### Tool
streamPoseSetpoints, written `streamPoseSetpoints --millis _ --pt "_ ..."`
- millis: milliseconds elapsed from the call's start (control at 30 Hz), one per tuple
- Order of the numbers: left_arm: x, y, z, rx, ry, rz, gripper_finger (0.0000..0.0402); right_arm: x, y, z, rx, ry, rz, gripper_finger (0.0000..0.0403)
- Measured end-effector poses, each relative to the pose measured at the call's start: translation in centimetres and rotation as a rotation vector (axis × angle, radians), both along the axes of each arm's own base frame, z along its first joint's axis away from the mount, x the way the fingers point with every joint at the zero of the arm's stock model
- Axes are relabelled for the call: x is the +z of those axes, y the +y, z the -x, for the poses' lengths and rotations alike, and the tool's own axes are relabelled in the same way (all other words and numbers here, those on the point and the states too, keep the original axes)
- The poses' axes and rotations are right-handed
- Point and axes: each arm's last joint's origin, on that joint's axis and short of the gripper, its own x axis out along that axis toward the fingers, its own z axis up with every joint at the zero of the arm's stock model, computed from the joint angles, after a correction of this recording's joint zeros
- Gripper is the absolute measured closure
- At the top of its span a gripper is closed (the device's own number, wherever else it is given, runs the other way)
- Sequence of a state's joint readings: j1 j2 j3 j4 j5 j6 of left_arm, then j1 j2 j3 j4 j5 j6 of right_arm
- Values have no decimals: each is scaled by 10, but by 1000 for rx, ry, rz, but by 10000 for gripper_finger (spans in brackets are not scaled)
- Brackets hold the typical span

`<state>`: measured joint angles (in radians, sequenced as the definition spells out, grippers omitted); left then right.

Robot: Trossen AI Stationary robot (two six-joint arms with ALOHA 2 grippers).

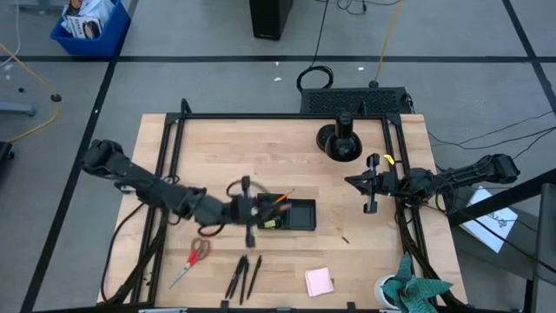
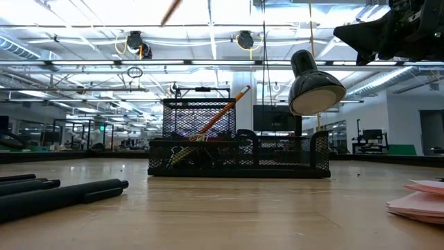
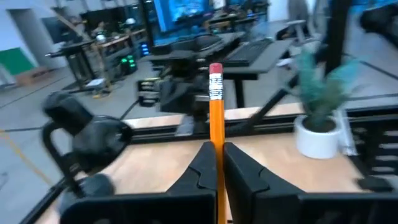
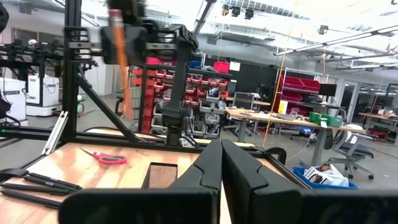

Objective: Pick and place office supplies into organizer
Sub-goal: Put the yellow pencil into the black desk organizer

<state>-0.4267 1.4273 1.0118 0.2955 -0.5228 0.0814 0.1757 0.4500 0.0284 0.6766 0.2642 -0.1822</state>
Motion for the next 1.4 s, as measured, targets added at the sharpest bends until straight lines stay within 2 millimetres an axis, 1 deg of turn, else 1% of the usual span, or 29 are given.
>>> streamPoseSetpoints --millis 100,200,233,367,433,500,633,767,867,1000,1100,1233,1300,1400 --pt "-10 19 -10 4 -4 10 388 0 0 0 -2 2 10 403" --pt "-34 40 -14 -33 1 20 394 -1 0 0 -3 9 14 403" --pt "-40 46 -15 -47 -21 30 396 -1 0 0 -3 12 14 403" --pt "-61 72 -8 -69 -107 79 389 -2 0 -1 -6 23 17 403" --pt "-70 81 -4 -78 -131 109 384 -3 0 -1 -28 33 18 403" --pt "-74 87 0 -96 -160 137 387 -4 -1 -2 -53 46 22 403" --pt "-79 93 3 -99 -164 146 397 -5 -2 -2 -85 57 32 403" --pt "-80 95 3 -91 -159 146 382 -6 -2 -3 -86 63 33 403" --pt "-83 95 3 -89 -133 135 379 -6 -2 -3 -87 64 36 403" --pt "-99 99 -4 -72 -78 142 391 -5 -2 -3 -90 55 43 403" --pt "-111 101 -11 -63 -68 162 397 -5 -2 -3 -92 53 48 403" --pt "-129 101 -18 -63 -38 170 386 -4 -2 -3 -91 51 47 403" --pt "-133 100 -19 -71 -22 176 379 -4 -2 -3 -89 51 40 403" --pt "-138 100 -20 -69 -4 202 379 -5 -2 -3 -88 54 41 403"
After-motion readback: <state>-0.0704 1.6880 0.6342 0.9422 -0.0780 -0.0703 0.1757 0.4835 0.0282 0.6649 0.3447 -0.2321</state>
